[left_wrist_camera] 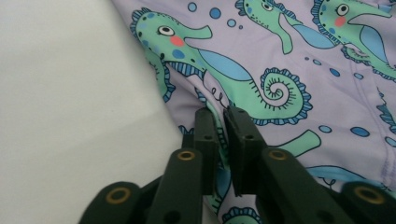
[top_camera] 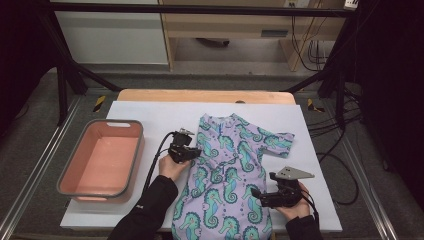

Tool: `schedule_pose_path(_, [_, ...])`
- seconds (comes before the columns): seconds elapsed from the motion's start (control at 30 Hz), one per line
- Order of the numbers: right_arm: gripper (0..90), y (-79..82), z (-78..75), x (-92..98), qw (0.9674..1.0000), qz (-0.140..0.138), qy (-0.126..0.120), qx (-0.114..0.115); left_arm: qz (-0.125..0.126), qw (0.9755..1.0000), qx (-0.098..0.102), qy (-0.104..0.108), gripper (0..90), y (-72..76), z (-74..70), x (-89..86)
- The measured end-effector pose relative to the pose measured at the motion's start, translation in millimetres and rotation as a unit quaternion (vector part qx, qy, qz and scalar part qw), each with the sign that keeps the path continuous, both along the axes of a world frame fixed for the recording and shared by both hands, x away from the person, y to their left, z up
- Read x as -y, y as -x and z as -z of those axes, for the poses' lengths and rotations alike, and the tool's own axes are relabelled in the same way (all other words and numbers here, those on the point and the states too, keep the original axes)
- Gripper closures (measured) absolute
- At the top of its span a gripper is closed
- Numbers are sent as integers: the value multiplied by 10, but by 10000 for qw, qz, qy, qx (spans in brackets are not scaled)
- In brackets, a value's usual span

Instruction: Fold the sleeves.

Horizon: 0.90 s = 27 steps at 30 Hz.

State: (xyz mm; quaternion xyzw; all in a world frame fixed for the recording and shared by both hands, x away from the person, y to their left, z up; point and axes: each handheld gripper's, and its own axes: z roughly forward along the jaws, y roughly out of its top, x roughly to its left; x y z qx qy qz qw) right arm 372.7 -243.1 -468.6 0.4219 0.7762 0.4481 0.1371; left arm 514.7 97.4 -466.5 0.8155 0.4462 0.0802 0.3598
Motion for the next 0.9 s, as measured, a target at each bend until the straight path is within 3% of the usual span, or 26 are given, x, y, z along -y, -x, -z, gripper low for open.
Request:
schedule_pose_path(0.13, [55, 0, 0, 4, 10000, 3, 2, -6, -184, 9996, 213, -53, 855, -21, -59, -91])
schedule_pose_path(0.37, [54, 0, 1, 6, 10000, 6, 3, -17, -264, 9995, 79, -180, 847, -53, 4, -242])
schedule_pose_path(0.5, [54, 0, 0, 7, 10000, 16, -11, -16, -231, 9995, 152, -123, 817, -22, 17, -274])
schedule_pose_path(0.63, [55, -3, -12, 16, 10000, 58, -43, 26, -211, 9991, 355, -75, 687, 47, -45, -296])
schedule_pose_path(0.9, [46, -10, -50, 33, 9999, 140, -71, 73, -49, 9966, 668, 473, 319, 277, -209, -407])
